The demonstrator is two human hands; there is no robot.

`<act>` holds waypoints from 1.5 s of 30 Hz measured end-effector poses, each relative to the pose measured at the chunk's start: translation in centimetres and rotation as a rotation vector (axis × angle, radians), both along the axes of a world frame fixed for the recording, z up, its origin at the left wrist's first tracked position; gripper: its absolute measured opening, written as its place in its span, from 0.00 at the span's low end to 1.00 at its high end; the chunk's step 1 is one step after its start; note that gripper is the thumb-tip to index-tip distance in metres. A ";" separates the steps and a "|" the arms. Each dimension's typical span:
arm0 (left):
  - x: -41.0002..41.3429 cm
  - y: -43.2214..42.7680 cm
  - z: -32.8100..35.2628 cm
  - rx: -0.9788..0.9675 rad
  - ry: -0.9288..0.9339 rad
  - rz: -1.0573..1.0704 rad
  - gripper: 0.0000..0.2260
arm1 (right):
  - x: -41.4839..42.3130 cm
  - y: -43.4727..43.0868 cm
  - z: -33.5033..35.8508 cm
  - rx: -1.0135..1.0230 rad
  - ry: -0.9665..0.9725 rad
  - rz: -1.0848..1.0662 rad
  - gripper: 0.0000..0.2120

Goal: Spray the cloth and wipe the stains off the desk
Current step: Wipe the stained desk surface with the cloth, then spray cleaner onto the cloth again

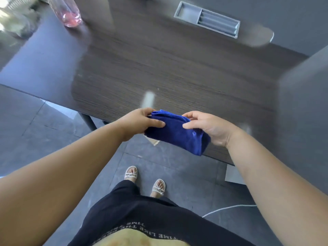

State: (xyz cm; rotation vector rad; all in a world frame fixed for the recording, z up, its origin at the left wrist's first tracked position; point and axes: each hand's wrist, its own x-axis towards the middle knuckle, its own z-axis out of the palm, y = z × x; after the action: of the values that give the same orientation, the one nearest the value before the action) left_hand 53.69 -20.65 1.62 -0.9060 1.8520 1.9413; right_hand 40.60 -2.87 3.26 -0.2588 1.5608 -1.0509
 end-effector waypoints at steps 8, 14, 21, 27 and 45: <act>1.7 -8.8 1.3 -0.309 0.010 0.253 0.13 | -1.4 -10.3 -0.9 -0.014 0.157 -0.001 0.07; 2.6 -20.6 2.2 -0.378 0.070 0.346 0.11 | -2.3 -22.7 -0.8 -0.073 0.114 0.018 0.08; 1.8 -33.8 1.7 -0.567 0.036 0.348 0.08 | -2.0 -37.4 0.0 -0.177 0.531 0.077 0.14; 2.8 -38.2 -1.3 -0.827 -0.135 0.160 0.08 | -0.3 -41.5 -4.2 -0.073 0.641 0.259 0.11; 0.1 -41.1 0.7 -0.719 0.149 0.343 0.04 | -4.6 -45.0 -0.1 -0.173 0.741 0.205 0.09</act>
State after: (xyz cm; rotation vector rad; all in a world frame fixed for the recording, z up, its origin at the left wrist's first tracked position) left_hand 53.79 -61.71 2.33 -1.3821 2.7051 1.5260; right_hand 36.01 -47.82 3.19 -0.9943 2.0332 -0.9762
